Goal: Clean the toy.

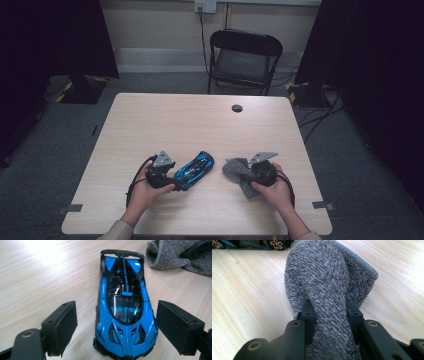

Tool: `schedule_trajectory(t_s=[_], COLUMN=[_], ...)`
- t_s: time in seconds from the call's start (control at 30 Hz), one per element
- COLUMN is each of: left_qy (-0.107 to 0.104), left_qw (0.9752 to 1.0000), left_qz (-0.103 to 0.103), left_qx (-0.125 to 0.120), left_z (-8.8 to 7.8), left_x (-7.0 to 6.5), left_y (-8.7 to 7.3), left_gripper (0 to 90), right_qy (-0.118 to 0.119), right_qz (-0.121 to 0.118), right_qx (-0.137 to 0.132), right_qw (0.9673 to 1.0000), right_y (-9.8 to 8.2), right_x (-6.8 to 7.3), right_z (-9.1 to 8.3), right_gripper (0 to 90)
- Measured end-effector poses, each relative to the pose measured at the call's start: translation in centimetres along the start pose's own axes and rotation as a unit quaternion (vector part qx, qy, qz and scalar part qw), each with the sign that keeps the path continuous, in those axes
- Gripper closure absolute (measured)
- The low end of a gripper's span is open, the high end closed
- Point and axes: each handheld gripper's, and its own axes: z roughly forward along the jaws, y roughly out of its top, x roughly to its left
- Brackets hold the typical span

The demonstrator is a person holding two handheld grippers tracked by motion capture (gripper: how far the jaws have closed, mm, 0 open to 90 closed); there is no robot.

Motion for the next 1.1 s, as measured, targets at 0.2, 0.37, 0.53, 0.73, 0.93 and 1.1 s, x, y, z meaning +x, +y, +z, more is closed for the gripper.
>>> schedule_trajectory(t_s=[0.2,0.37,0.53,0.73,0.93,1.1], left_qy=[-0.013,-0.018,-0.014,-0.009,-0.008,-0.015], left_qw=[0.9998,0.9995,0.9989,0.9988,0.9984,0.998], left_qz=[0.011,0.019,0.032,0.028,0.035,0.035], left_qx=[0.008,0.017,0.03,0.039,0.043,0.05], left_z=[0.7,1.3,2.2,3.4,4.2,4.9], left_x=[-0.5,-0.8,-1.1,-1.0,-1.0,-0.9], left_y=[0.3,0.8,1.2,1.4,2.3,2.7], left_gripper=[16.6,16.4,16.4,16.3,16.3,16.4], right_qy=[-0.01,-0.01,-0.009,-0.007,-0.006,-0.006], right_qz=[-0.006,-0.005,0.0,0.003,0.008,0.005], right_qx=[0.003,0.002,-0.001,-0.007,-0.012,-0.009], right_qw=[0.9999,0.9999,1.0,0.9999,0.9999,0.9999], right_y=[0.0,-0.1,-0.2,-0.3,-0.5,-0.4], right_x=[0.3,0.4,0.3,0.3,0.3,0.3], right_z=[0.2,0.3,0.3,0.3,0.3,0.3], right_gripper=[67.8,67.8,67.8,67.7,67.7,67.7])
